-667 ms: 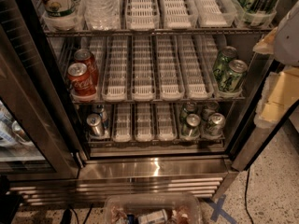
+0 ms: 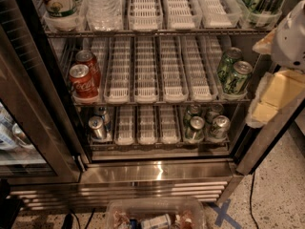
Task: Pick water bottle from top shelf of fridge
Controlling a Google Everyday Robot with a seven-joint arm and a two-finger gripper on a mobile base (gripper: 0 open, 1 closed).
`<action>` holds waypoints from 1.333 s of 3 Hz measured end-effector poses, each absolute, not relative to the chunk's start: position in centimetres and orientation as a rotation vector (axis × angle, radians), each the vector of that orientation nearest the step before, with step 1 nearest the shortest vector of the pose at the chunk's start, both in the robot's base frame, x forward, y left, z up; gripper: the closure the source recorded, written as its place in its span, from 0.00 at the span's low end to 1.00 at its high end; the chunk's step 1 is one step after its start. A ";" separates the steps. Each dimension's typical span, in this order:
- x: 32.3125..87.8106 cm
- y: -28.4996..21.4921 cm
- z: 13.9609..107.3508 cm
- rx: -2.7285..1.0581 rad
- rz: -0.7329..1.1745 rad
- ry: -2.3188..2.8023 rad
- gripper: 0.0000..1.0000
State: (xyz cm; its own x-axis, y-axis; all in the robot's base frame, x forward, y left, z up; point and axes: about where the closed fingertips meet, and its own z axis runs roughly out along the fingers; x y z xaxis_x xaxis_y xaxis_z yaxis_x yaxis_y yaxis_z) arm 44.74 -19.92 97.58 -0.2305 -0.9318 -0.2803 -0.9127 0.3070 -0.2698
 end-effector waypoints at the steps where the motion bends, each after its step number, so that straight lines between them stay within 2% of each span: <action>1: 45.9 -16.2 97.9 -1.626 -0.019 2.109 0.00; 2: 45.9 -16.2 97.9 -1.626 -0.019 2.109 0.00; 3: 45.5 -13.8 98.3 -1.610 0.004 2.053 0.00; 4: 46.1 -8.8 98.4 -1.547 0.089 1.956 0.00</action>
Offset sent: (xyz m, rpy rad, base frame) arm 0.0094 0.0305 0.0016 0.0588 -0.0350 0.0282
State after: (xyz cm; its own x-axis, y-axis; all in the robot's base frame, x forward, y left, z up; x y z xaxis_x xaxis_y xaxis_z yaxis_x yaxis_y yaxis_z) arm 46.11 -8.82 98.45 -0.1074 -0.8524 -0.5117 -0.8952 0.3069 -0.3233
